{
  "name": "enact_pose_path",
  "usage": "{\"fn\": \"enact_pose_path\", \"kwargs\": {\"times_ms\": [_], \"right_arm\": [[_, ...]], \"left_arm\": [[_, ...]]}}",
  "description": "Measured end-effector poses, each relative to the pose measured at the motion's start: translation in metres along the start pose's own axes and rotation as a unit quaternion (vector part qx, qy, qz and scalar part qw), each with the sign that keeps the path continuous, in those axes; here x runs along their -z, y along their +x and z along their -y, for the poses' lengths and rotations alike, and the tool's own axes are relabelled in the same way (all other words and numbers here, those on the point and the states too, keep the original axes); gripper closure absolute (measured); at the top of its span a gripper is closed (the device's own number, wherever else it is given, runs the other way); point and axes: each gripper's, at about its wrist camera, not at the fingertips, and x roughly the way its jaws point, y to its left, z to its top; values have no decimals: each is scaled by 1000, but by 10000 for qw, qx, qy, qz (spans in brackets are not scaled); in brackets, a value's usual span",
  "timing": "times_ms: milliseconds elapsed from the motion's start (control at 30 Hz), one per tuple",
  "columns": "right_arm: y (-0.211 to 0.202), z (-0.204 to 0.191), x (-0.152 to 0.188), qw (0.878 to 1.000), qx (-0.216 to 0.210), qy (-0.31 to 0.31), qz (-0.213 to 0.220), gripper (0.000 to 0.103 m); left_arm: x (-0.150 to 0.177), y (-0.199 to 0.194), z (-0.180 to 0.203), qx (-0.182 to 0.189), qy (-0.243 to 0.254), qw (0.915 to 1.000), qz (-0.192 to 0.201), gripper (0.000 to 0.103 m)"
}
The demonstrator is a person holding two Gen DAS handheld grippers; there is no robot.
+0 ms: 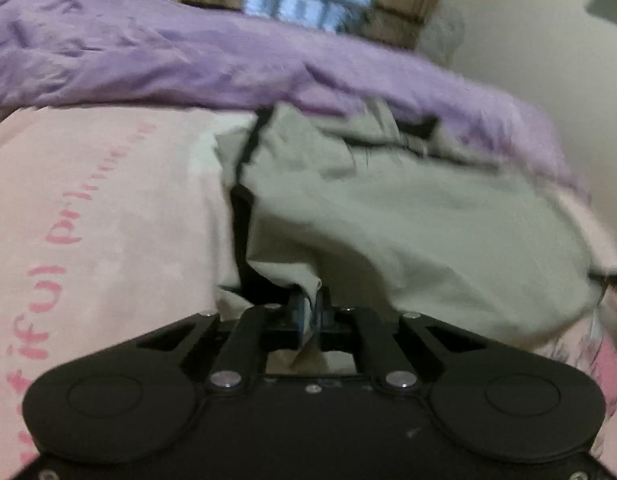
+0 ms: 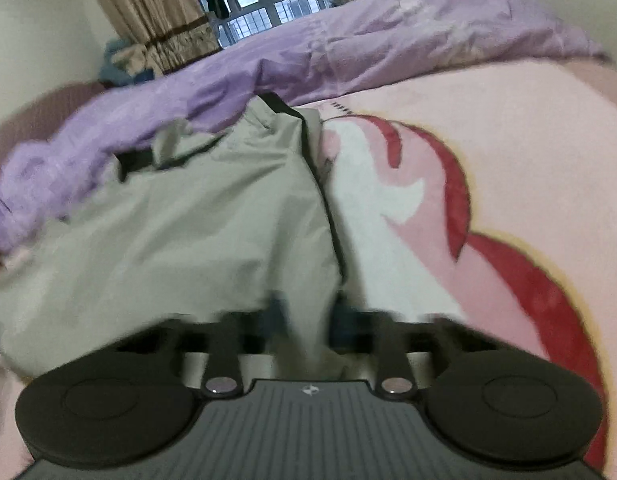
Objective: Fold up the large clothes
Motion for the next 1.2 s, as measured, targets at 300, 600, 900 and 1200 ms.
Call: {"fn": "enact_pose_path", "kwargs": {"times_ms": [300, 600, 900, 1200], "right_arm": [[-5, -14, 8, 9976, 549, -177, -386, 91], [-21, -11, 11, 9969, 717, -301, -77, 47], [-13, -6, 12, 9988, 439, -126, -188, 23], [12, -51, 19, 9925, 897, -834, -54, 85]], "left_arm": [[32, -11, -9, -496, -39, 9964, -693, 97], [19, -16, -5, -560, 74, 9980, -294, 44], [3, 5, -3, -403, -67, 9982, -449, 17], [8, 28, 14, -588, 186, 9955, -718, 59]]}}
